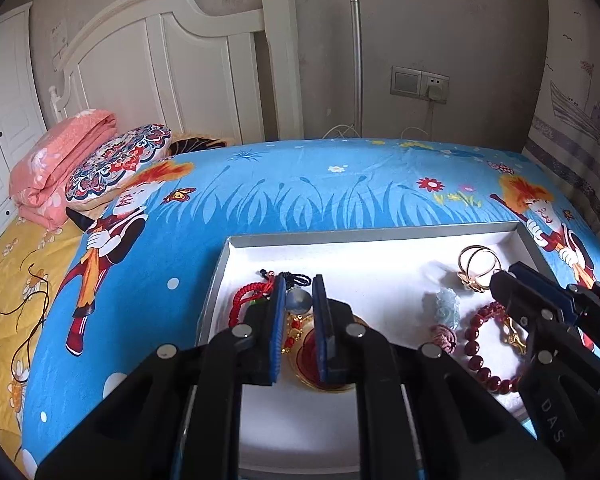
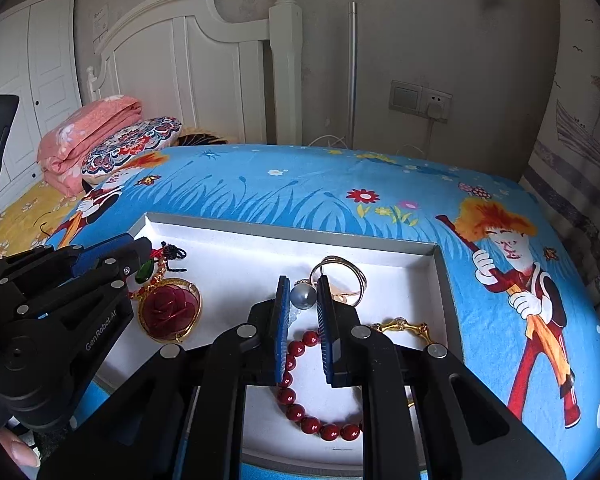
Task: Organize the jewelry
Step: 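Carry both pearls into the tray and open both tools, then lift both tools away from the tray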
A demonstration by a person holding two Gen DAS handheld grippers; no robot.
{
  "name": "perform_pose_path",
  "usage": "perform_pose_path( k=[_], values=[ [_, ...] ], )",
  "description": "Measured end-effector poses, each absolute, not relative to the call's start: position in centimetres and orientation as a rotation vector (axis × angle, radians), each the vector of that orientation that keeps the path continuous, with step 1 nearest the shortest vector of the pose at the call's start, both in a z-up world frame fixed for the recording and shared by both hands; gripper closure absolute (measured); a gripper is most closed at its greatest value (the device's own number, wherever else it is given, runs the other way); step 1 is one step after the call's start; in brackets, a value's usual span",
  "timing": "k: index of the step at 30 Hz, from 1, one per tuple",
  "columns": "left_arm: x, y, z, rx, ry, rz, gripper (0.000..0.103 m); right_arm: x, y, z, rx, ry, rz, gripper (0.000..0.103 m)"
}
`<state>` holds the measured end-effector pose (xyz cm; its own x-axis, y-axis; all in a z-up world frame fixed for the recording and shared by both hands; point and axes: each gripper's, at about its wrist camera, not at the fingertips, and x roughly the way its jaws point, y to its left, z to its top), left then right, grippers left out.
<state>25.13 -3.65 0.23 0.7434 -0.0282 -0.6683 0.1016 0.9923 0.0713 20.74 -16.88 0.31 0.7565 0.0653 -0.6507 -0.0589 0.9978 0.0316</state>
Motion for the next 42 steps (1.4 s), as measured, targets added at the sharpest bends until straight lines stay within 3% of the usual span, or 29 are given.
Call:
perform_pose_path(
  k=[8,11,12,13,15,18,28,34,42],
  values=[
    [25.5,-3.8,-0.4,0.104,0.747,-0.074,0.090,21.5,-17.2,-0.9,0.018,0.742,0.054,0.088],
    [25.3,-3.6,-0.2,0.093,0.740,-0.066,0.076,21.5,-17.4,-1.0,0.030,0.754,0.047,0.087],
    [25.2,-3.6,-0.1,0.089,0.734,-0.060,0.067,21.5,-17.4,-1.0,0.029,0.754,0.043,0.081],
    [25.1,-3.4,-0.1,0.085,0.729,-0.055,0.057,21.4,-17.5,-0.9,0.027,0.752,0.040,0.068],
    [24.9,-3.1,0.1,0.080,0.713,-0.040,0.047,21.2,-17.5,-0.7,0.026,0.738,0.041,0.056],
    [24.7,-2.7,0.2,0.077,0.707,-0.029,0.045,20.9,-17.4,-0.4,0.001,0.724,0.042,0.056],
    [22.5,-2.4,0.9,0.119,0.632,-0.018,0.016,19.9,-17.4,-0.5,0.012,0.729,0.047,0.053],
    [19.6,-1.7,1.9,0.099,0.584,-0.031,0.005,17.5,-18.1,0.4,0.024,0.696,0.041,0.039],
    [16.0,-1.2,3.6,0.077,0.552,-0.059,0.005,14.2,-18.8,2.6,0.029,0.641,0.035,0.024]
  ],
)
